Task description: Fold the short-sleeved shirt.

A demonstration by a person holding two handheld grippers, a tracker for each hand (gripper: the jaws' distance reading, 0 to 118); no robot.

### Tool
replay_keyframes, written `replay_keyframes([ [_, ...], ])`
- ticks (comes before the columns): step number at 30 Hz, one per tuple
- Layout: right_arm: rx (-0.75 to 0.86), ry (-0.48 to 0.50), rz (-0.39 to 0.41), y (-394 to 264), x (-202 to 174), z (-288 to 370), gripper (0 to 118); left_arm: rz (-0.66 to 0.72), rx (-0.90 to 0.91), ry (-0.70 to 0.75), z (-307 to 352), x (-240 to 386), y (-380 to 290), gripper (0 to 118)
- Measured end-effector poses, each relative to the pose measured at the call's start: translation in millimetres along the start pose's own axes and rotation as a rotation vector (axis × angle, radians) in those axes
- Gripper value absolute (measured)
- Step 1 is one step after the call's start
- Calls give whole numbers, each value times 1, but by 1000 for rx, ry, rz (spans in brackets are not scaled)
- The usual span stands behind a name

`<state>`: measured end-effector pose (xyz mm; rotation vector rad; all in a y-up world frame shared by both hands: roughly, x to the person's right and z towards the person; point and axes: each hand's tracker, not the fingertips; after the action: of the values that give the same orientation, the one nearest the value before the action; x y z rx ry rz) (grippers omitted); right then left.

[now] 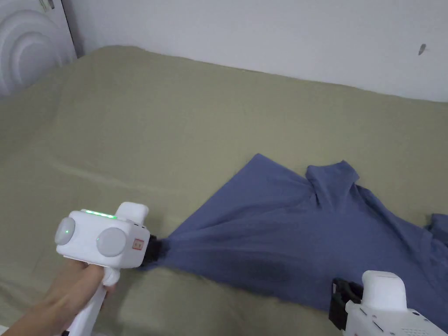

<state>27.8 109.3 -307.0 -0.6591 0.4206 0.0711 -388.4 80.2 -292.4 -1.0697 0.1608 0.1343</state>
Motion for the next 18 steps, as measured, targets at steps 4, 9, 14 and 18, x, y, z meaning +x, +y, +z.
replay_keyframes([
  [4, -2, -4, -14, 13, 16, -12, 0, 12, 17, 8, 6, 11, 1, 1],
  [9, 1, -60, 17, 65, 56, -54, 0, 25, 14, 10, 4, 13, -3, 1],
  [14, -76, -90, 20, 131, 115, -127, 0, 27, 42, 41, 3, 15, -7, 1],
  [18, -177, -147, 93, 171, 148, -186, 0, 87, 43, 10, 0, 10, -9, 1],
])
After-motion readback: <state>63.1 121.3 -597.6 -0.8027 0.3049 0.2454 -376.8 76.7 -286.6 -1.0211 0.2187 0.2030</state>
